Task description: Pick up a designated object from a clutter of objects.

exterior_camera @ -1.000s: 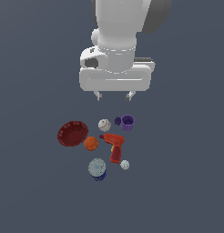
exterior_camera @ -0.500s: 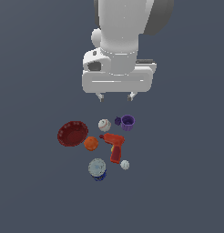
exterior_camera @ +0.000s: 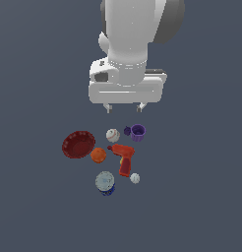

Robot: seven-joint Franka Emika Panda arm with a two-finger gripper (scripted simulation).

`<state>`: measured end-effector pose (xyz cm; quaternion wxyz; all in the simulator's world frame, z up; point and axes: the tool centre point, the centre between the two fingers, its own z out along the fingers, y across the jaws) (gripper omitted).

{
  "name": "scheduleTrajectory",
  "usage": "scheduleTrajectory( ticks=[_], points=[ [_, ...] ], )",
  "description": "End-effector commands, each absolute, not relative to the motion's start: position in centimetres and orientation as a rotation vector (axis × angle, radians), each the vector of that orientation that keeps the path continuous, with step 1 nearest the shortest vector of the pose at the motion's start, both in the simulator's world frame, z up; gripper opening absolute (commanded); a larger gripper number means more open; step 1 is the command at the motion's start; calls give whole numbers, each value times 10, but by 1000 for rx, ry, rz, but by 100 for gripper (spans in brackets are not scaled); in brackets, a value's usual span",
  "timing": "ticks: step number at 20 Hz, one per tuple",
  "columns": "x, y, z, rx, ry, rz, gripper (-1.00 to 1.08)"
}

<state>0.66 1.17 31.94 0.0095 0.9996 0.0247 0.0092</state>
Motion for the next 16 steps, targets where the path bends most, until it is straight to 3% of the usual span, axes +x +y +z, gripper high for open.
scheduleTrajectory(
  ticks=[1,16],
  points=[
    [6,9,308,3124,60,26,100],
    [-28,-20,184,3138,-170,12,100]
  ],
)
